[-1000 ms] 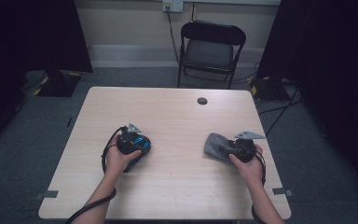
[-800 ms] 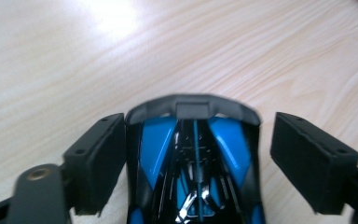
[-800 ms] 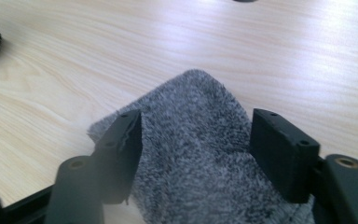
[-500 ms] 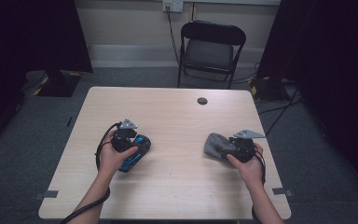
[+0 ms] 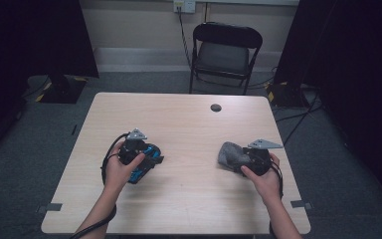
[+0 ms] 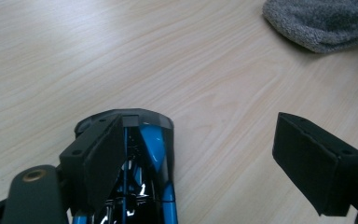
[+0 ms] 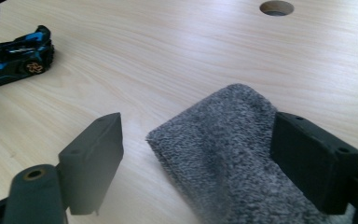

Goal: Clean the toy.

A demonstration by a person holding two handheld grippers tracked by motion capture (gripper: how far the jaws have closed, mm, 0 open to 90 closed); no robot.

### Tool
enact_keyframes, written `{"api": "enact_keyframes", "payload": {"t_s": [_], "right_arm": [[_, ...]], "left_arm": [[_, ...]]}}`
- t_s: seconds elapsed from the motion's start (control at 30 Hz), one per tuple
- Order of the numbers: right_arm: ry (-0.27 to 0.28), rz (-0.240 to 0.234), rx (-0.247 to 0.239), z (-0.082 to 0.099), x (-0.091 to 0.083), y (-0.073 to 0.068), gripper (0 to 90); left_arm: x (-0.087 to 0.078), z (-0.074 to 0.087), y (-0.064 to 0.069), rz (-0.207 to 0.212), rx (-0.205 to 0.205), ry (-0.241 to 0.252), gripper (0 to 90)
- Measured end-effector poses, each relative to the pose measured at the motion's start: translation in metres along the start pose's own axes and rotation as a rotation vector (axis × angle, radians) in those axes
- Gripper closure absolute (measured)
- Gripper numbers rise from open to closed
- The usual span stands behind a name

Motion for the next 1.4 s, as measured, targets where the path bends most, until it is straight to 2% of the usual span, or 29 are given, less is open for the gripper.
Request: {"api": "enact_keyframes", "payload": {"t_s": [0.1,0.23,0.27,0.33,0.63,0.83,1.07,1.2,1.27,1.4], "right_arm": [[0.004,-0.029,-0.014,-0.001,0.001,-0.008,14.4],[0.002,-0.041,-0.028,-0.001,0.002,-0.013,14.4],[-0.003,-0.052,-0.034,0.0,0.002,-0.016,14.3],[-0.002,-0.057,-0.035,0.0,0.003,-0.018,14.3],[0.009,-0.097,-0.04,0.0,0.002,-0.032,14.3],[-0.001,-0.118,-0.061,0.004,0.003,-0.04,14.4],[0.006,-0.136,-0.061,0.005,0.001,-0.046,14.4],[0.008,-0.151,-0.074,0.006,0.0,-0.051,14.5],[0.0,-0.159,-0.08,0.01,0.0,-0.055,14.5],[-0.002,-0.165,-0.081,0.013,-0.001,-0.056,14.5]], "left_arm": [[0.0,0.003,0.004,0.011,0.008,-0.005,17.3],[-0.001,0.005,0.009,0.027,0.011,-0.001,17.3],[-0.002,0.006,0.012,0.041,0.026,0.0,16.9],[-0.003,0.007,0.015,0.047,0.033,-0.004,16.8],[-0.007,0.011,0.025,0.058,0.066,0.005,16.4],[-0.009,0.018,0.032,0.082,0.074,0.002,16.4],[-0.01,0.026,0.04,0.113,0.061,0.011,16.3],[-0.011,0.03,0.043,0.117,0.069,0.009,16.3],[-0.011,0.034,0.045,0.131,0.06,0.008,16.3],[-0.012,0.039,0.046,0.131,0.064,0.001,16.3]]}}
Point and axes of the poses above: each handheld gripper's, and its own axes: x roughly forward along the jaws, z roughly out of its underside, y roughly to its right, the point moved 9 cm from there along x, roughly forward along the jaws, and after that the axes turned 5 degrees about -x, right-handed, at the moved point
